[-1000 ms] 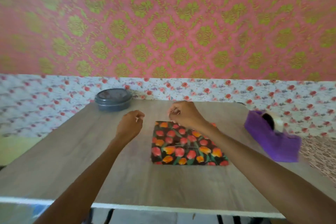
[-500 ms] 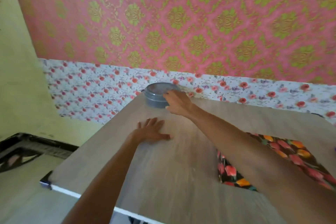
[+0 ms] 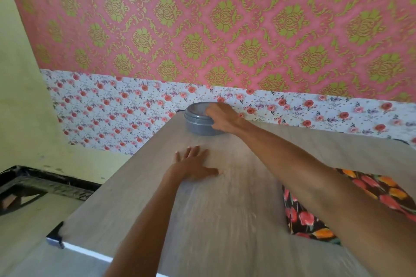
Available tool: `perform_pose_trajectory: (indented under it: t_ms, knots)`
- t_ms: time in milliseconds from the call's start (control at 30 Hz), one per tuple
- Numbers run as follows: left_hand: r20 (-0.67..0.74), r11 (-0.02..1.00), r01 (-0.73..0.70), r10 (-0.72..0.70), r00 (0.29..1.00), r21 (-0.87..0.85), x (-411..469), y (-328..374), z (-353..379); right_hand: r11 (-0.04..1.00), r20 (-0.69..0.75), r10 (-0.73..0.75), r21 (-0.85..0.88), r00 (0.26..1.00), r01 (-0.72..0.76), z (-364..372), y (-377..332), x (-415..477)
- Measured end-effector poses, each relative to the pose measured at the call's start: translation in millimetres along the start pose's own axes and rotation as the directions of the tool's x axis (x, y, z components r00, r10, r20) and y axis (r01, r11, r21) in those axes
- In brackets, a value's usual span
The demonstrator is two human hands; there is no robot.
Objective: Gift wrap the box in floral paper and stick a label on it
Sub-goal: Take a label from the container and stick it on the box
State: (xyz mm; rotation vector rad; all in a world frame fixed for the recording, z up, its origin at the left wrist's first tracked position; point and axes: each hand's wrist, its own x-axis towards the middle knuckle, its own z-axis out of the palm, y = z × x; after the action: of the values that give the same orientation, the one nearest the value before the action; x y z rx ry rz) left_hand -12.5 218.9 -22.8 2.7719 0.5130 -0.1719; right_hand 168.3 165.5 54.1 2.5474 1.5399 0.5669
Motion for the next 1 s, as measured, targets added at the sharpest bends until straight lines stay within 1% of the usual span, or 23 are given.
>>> perform_pose_trajectory:
  t_ms: [33,67,100,133,167,200,233,267,300,333,367,400,467,533,600,667,700,767,800,833,900,933,1000]
  knots:
    - [-0.009,0.999,-0.015,0.014,1.000,-0.029,-2.9,-1.3,-5.9,1.000,-0.023,-0.012,0.024,1.000,0.012,-6.1,4.7,-8.4]
    - [-0.020,0.993,-0.038,0.036,0.999,-0.114,-10.5,-1.4,-13.9,0.998,-0.061,-0.029,0.045,0.998,0.031,-15.0,8.8,-20.3]
    - [-0.036,0.948,-0.058,0.049,0.998,-0.314,-16.6,-3.9,-19.8,0.996,-0.101,-0.049,0.063,0.994,0.056,-24.2,11.6,-33.0]
    - [-0.062,0.812,-0.076,0.049,0.997,-0.579,-24.5,-6.2,-22.1,0.994,-0.144,-0.073,0.076,0.987,0.085,-33.6,12.8,-48.8]
    - [-0.100,0.610,-0.089,0.017,0.995,-0.787,-31.3,-9.7,-23.6,0.990,-0.176,-0.091,0.086,0.980,0.108,-44.1,12.6,-64.5]
    - [-0.133,0.399,-0.103,-0.048,0.990,-0.911,-36.2,-16.0,-24.0,0.987,-0.194,-0.105,0.101,0.975,0.127,-50.5,10.0,-78.5]
    - [-0.137,0.213,-0.110,-0.117,0.984,-0.971,-41.6,-23.1,-24.5,0.982,-0.211,-0.121,0.116,0.970,0.148,-59.3,7.1,-95.5]
    - [-0.118,0.067,-0.108,-0.162,0.980,-0.992,-44.1,-31.7,-24.3,0.977,-0.222,-0.141,0.128,0.965,0.172,-65.2,3.0,-111.5]
    - [-0.099,-0.033,-0.106,-0.176,0.979,-0.994,-48.8,-39.4,-26.4,0.969,-0.236,-0.166,0.141,0.958,0.202,-70.6,-2.8,-128.9]
    - [-0.083,-0.099,-0.099,-0.154,0.985,-0.990,-52.9,-44.6,-30.2,0.960,-0.248,-0.195,0.149,0.949,0.236,-75.1,-8.3,-143.9]
    - [-0.059,-0.112,-0.072,-0.118,0.991,-0.991,-60.2,-48.4,-33.7,0.949,-0.259,-0.227,0.160,0.939,0.273,-78.3,-14.9,-159.1]
    - [-0.038,-0.077,-0.044,-0.077,0.996,-0.996,-69.5,-48.6,-38.5,0.939,-0.268,-0.250,0.167,0.930,0.301,-81.1,-20.6,-172.5]
    - [-0.011,0.057,-0.009,-0.038,0.999,-0.998,-90.1,-44.3,-44.2,0.923,-0.281,-0.285,0.179,0.917,0.341,-85.1,-31.0,-197.7]
    - [0.002,0.126,0.009,-0.056,0.998,-0.992,-108.6,-39.0,-42.7,0.910,-0.310,-0.317,0.167,0.896,0.379,-86.2,-38.4,-218.9]
    - [0.022,0.147,0.036,-0.095,0.995,-0.988,-127.8,-33.7,-35.4,0.890,-0.318,-0.351,0.179,0.880,0.420,-85.4,-43.9,-236.7]
    - [0.041,0.142,0.058,-0.116,0.992,-0.988,-148.8,-26.6,-26.3,0.862,-0.246,-0.378,0.259,0.893,0.436,-86.8,-47.3,-248.5]
    - [0.043,0.140,0.060,-0.123,0.992,-0.988,-157.3,-22.6,-22.3,0.843,-0.184,-0.372,0.344,0.910,0.415,-87.9,-47.6,-251.5]
    - [0.021,0.160,0.041,-0.125,0.992,-0.986,-172.6,-16.5,-18.3,0.765,-0.081,-0.311,0.570,0.947,0.300,-92.4,-50.7,-251.3]
    - [0.006,0.177,0.028,-0.124,0.992,-0.984,-177.2,-13.5,-17.3,0.722,-0.068,-0.253,0.650,0.965,0.235,-93.6,-50.3,-247.8]
    - [-0.007,0.196,0.018,-0.128,0.992,-0.980,-181.0,-11.2,-17.0,0.697,-0.064,-0.184,0.695,0.981,0.176,-94.5,-49.0,-241.9]
    - [-0.020,0.227,0.010,-0.131,0.991,-0.974,-187.2,-6.5,-17.0,0.701,0.001,-0.088,0.711,0.996,0.061,-96.7,-45.0,-226.7]
    - [-0.024,0.242,0.008,-0.128,0.992,-0.970,-189.3,-3.8,-17.3,0.718,0.062,-0.078,0.696,0.995,0.013,-97.1,-43.4,-218.1]
    - [-0.032,0.272,0.001,-0.115,0.993,-0.962,-193.2,-1.0,-19.8,0.746,0.163,-0.120,0.666,0.979,-0.019,-102.8,-46.4,-200.9]
